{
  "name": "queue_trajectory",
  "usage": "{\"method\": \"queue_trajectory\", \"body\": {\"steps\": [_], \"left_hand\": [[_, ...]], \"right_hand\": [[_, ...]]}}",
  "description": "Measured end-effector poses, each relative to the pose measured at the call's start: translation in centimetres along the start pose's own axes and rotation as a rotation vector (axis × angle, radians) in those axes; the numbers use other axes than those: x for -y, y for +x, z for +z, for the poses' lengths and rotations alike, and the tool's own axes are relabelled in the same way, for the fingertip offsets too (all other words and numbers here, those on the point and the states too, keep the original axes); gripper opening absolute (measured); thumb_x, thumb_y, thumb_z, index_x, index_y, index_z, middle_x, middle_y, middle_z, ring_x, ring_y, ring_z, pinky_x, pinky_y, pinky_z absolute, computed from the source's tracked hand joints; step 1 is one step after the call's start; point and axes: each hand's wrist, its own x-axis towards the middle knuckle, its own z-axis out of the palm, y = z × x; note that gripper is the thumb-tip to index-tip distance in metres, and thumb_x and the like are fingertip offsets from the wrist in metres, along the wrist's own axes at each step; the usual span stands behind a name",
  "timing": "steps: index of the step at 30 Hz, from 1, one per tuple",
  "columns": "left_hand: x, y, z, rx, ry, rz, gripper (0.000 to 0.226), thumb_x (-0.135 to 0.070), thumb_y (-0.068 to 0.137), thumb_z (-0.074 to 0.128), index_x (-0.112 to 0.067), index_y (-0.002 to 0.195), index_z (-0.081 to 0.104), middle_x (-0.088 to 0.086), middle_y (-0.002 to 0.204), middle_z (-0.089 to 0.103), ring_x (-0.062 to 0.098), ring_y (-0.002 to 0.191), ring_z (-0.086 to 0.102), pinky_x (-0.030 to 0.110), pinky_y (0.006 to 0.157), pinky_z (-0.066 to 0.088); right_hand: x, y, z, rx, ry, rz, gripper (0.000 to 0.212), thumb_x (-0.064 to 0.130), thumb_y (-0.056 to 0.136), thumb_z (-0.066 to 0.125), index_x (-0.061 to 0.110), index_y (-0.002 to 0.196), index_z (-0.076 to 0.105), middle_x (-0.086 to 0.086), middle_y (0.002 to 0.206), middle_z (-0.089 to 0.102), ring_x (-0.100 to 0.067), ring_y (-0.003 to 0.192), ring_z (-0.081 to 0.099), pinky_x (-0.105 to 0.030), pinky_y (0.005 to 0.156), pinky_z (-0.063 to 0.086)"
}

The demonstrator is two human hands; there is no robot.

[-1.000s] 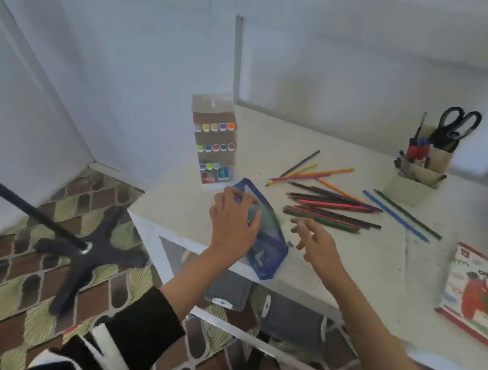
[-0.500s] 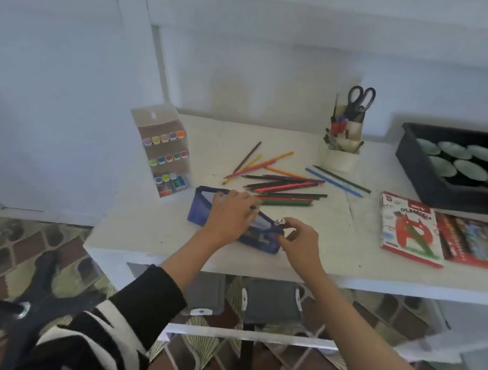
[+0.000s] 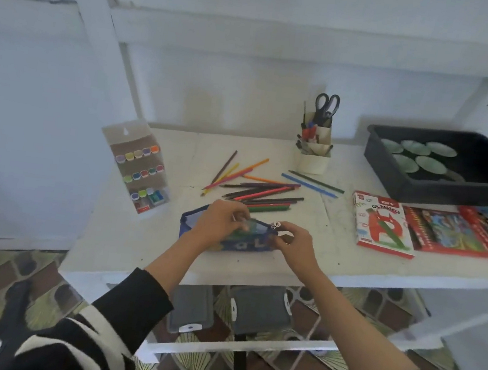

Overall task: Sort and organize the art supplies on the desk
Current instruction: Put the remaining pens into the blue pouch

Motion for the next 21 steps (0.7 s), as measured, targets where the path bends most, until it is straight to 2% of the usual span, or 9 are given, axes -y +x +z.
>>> {"method": "queue_trajectory", "body": {"steps": [3,5,9,12,14,17,21], "left_hand": [[0.4,0.0,0.5,0.088,0.158,0.018,0.013,-0.015,0.083,0.070,-0.017,0.095,0.074,-0.002,0.095,0.070,0.016,0.086,0.062,0.027,0.074,0.048],[0.5,0.0,0.7,0.067,0.193,0.039,0.020,-0.026,0.085,0.069,-0.017,0.102,0.072,-0.002,0.102,0.069,0.018,0.093,0.061,0.030,0.078,0.048],[-0.7,0.1,1.2,-0.120,0.052,0.129,0.015,-0.023,0.090,0.063,-0.011,0.093,0.073,0.001,0.090,0.068,0.016,0.086,0.055,0.031,0.076,0.047],[-2.4,0.9,1.8,-0.059,-0.067,0.136,0.021,-0.021,0.086,0.068,-0.009,0.103,0.071,0.002,0.093,0.060,0.014,0.086,0.051,0.025,0.076,0.045],[-3.5,1.4,2.6,-0.005,-0.061,0.117,0.023,-0.023,0.083,0.072,-0.009,0.101,0.071,0.002,0.091,0.055,0.013,0.082,0.049,0.020,0.073,0.042],[-4.5,2.0,3.7,0.018,-0.034,0.090,0.019,-0.020,0.080,0.074,-0.004,0.090,0.071,0.007,0.087,0.054,0.017,0.078,0.050,0.027,0.070,0.043],[-4.9,2.0,3.8,0.013,-0.020,0.093,0.014,-0.015,0.079,0.074,-0.004,0.087,0.071,0.006,0.083,0.055,0.018,0.075,0.051,0.031,0.071,0.046]], "right_hand": [[0.5,0.1,-0.1,0.023,0.033,0.029,0.012,-0.003,0.084,0.063,-0.002,0.096,0.065,-0.011,0.087,0.067,-0.014,0.062,0.069,-0.029,0.066,0.058],[0.9,0.0,-0.2,0.028,0.063,0.029,0.012,-0.004,0.084,0.063,0.002,0.095,0.065,-0.009,0.087,0.066,-0.013,0.060,0.069,-0.029,0.064,0.058],[1.1,0.1,-0.4,0.038,0.117,0.058,0.019,-0.005,0.085,0.061,0.002,0.102,0.066,-0.010,0.095,0.066,-0.021,0.062,0.069,-0.034,0.064,0.059],[1.2,0.1,-0.5,0.056,0.126,0.052,0.021,-0.004,0.087,0.060,0.003,0.105,0.068,-0.012,0.095,0.068,-0.022,0.065,0.070,-0.029,0.064,0.058],[1.5,0.0,-0.5,0.059,0.148,0.054,0.020,-0.002,0.086,0.062,0.003,0.104,0.069,-0.009,0.088,0.070,-0.015,0.065,0.070,-0.022,0.061,0.054],[1.5,0.0,-0.5,0.021,0.159,0.082,0.019,-0.008,0.082,0.063,-0.001,0.098,0.071,-0.001,0.073,0.069,-0.001,0.059,0.066,-0.011,0.057,0.048],[1.4,-0.1,-0.6,-0.018,0.137,0.101,0.016,-0.005,0.082,0.064,-0.002,0.095,0.071,0.001,0.070,0.068,-0.006,0.052,0.065,-0.014,0.052,0.049]]}}
